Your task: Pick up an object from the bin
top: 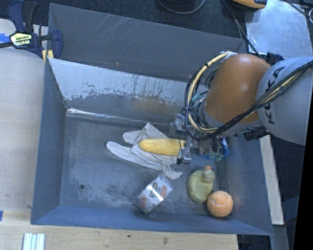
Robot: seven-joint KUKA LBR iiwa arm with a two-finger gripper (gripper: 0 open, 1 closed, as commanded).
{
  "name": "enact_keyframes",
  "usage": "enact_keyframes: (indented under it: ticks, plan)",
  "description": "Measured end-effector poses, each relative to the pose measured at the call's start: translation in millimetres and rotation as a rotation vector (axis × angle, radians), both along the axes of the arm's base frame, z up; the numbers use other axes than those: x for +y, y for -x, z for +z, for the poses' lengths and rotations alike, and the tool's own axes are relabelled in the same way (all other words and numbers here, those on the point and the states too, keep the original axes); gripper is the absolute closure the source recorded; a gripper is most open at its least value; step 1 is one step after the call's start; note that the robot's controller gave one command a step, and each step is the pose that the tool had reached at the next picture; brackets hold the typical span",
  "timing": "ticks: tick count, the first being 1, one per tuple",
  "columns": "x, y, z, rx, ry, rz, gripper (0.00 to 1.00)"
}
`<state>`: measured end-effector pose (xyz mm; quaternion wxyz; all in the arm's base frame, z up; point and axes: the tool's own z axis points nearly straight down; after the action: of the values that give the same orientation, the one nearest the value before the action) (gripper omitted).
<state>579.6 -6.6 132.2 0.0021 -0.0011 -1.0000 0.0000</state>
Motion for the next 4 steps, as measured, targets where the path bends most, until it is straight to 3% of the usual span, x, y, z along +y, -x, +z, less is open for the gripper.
enact_keyframes:
  ticks: [1,2,3,4]
  plan:
    - [0.0,-1.3,4.7,-0.007,0.000,0.000,0.00]
    - [-24.9,-12.4,-61.0,-0.003,0.002,-0.184,1.00]
    - [-24.9,-12.4,-61.0,-0.003,0.002,-0.184,1.00]
    - [-29.2,-6.8,-16.8,0.002,0.001,-0.193,1.00]
